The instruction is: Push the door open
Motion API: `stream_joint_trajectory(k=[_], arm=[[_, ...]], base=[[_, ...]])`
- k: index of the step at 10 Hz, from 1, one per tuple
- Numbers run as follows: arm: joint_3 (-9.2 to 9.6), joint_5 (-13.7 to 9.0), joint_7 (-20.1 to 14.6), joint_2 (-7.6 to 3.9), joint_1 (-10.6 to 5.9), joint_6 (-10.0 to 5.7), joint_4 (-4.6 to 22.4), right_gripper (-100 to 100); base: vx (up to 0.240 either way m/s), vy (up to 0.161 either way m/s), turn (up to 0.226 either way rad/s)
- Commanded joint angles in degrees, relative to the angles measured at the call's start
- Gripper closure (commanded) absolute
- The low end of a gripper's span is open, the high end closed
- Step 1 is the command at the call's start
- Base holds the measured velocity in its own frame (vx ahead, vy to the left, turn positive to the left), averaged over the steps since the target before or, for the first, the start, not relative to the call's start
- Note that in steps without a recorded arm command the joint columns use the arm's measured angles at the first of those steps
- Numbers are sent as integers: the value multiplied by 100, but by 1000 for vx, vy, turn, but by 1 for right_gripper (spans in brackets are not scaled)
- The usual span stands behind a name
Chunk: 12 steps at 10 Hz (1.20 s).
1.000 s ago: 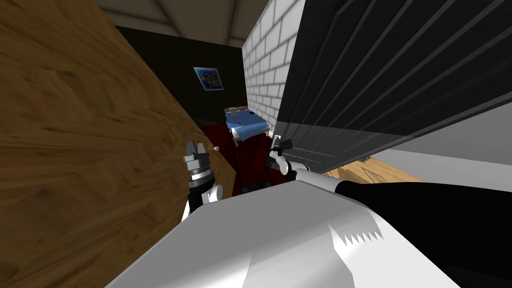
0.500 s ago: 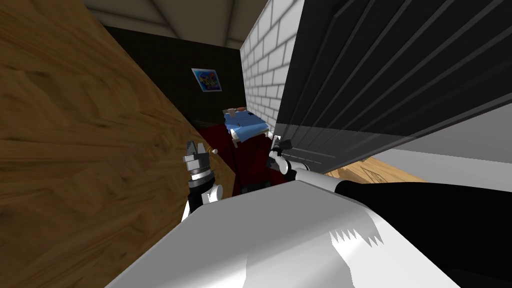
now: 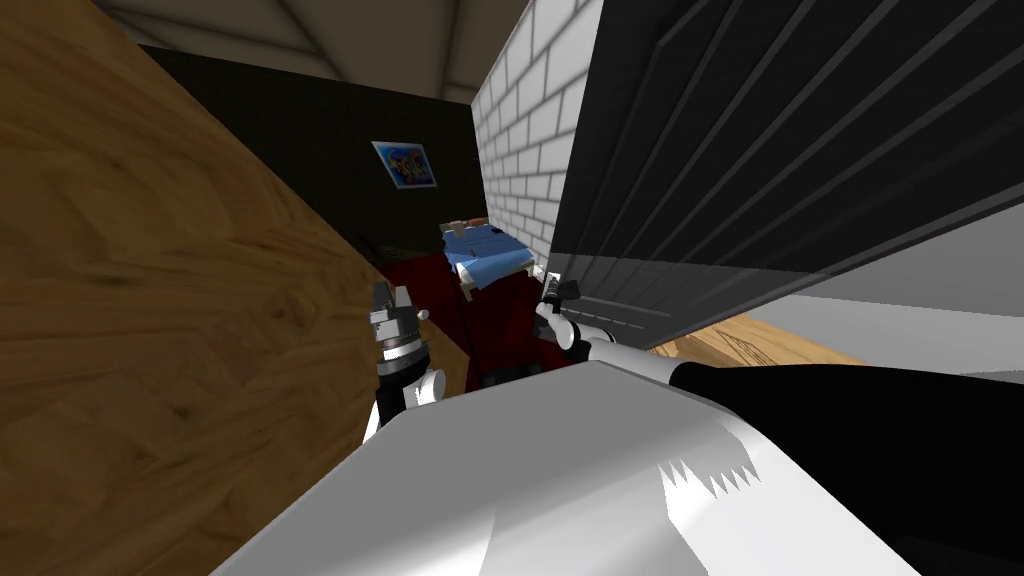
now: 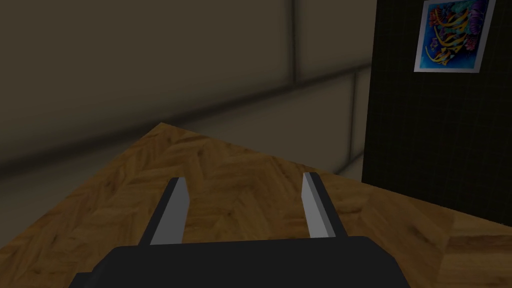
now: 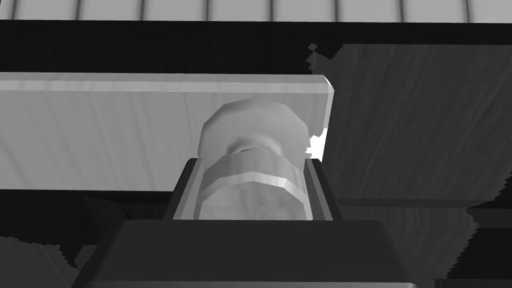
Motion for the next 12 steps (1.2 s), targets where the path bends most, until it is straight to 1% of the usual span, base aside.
stream_joint_trajectory(k=[1, 2, 3, 5, 6, 7, 8, 9, 10, 11, 12], arm=[[0, 0, 0, 0, 0, 0, 0, 100], [-130, -69, 101, -97, -21, -79, -6, 100], [-130, -69, 101, -97, -21, -79, -6, 100], [-292, -154, 220, -169, -30, -153, -7, 100], [-292, -154, 220, -169, -30, -153, 321, 100], [-402, -213, 302, -199, -36, -204, -8, 100], [-402, -213, 302, -199, -36, -204, 62, 100], [-402, -213, 302, -199, -36, -204, -8, 100], [-548, -290, 410, -214, -43, -270, -9, 100], [-615, -326, 460, -213, -47, -301, -9, 100], [-615, -326, 460, -213, -47, -301, -9, 100]], base=[[84, 14, -35], [120, -5, 1], [144, -5, -18], [162, -11, -17], [157, -8, -8], [151, -4, -42], [127, -2, -11], [67, -15, -8], [141, -13, -19], [235, 23, -33], [159, -9, -47]])
